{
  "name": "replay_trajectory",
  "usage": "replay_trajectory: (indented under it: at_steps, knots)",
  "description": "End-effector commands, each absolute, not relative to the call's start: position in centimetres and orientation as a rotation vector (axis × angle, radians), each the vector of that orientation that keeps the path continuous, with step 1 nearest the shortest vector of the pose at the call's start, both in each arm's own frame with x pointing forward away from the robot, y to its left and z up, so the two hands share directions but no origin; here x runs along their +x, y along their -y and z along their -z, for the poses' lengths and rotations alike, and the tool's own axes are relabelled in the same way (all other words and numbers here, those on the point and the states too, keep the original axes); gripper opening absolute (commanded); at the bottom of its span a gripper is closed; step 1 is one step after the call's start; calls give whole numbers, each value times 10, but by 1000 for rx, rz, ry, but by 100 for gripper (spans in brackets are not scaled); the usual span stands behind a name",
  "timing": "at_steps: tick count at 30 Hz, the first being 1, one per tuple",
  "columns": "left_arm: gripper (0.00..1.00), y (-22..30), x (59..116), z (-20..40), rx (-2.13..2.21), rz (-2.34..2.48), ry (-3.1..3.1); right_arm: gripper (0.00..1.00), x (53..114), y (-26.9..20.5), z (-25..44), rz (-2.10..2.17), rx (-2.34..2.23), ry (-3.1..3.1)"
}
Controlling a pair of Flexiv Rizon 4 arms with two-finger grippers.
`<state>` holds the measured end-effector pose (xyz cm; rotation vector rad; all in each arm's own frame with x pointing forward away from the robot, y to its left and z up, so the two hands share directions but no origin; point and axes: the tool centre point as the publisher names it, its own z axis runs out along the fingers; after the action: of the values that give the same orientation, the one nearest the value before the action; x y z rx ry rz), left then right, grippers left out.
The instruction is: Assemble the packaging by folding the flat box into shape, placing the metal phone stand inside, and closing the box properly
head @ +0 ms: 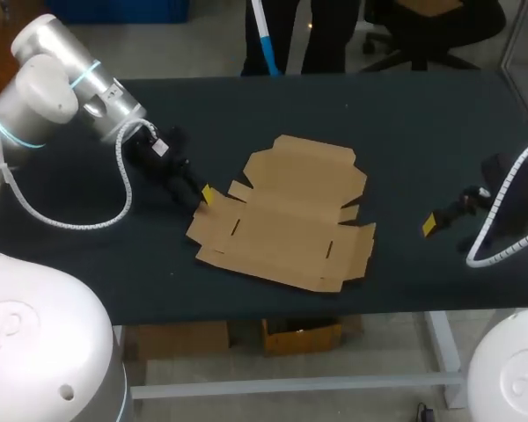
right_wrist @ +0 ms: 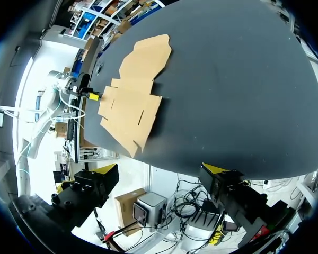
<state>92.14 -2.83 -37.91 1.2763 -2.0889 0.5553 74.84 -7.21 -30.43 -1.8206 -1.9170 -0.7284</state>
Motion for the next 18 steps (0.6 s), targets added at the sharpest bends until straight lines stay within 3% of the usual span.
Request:
replay_trajectory:
  at_steps: [1, 5, 18]
  knots:
    - [26, 35, 923, 383, 1221, -443, 2093, 100, 747, 74, 303, 733, -1818, 1917]
    - [0, 39, 919, 384, 1220, -435, 2100, 100, 747, 74, 303, 732, -1817, 1917]
    - [0, 45, 900, 388, 1291, -496, 2080, 100, 748, 75, 305, 730, -1815, 1913]
